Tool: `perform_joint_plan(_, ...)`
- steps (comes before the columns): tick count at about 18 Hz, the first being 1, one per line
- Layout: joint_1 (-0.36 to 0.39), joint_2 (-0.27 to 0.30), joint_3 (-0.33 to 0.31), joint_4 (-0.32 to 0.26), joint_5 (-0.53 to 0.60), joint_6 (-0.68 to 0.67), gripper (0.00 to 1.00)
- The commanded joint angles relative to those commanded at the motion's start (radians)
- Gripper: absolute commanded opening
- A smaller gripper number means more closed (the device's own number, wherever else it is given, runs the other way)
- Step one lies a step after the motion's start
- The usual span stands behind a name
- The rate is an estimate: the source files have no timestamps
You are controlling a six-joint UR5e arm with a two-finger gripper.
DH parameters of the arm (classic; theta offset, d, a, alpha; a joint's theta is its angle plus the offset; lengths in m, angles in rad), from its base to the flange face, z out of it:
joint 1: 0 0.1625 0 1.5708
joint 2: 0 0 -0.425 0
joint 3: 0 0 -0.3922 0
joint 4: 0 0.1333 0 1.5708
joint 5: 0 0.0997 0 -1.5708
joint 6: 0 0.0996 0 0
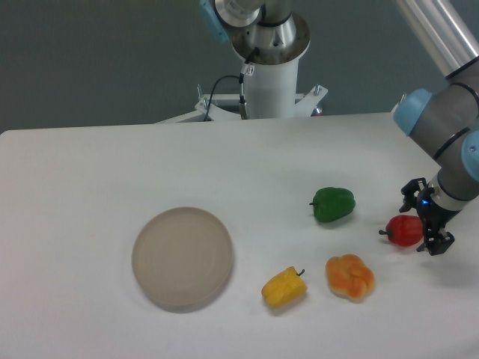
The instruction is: Place the red pepper on the table
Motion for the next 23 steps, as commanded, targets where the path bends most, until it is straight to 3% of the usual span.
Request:
perform_joint_plan(12,-0.096,0.031,0.092,0.002,0.138,-0.004,1.0)
perform_joint_plan(23,-0.204,0.002,0.167,0.02,0.149,-0.12,1.0)
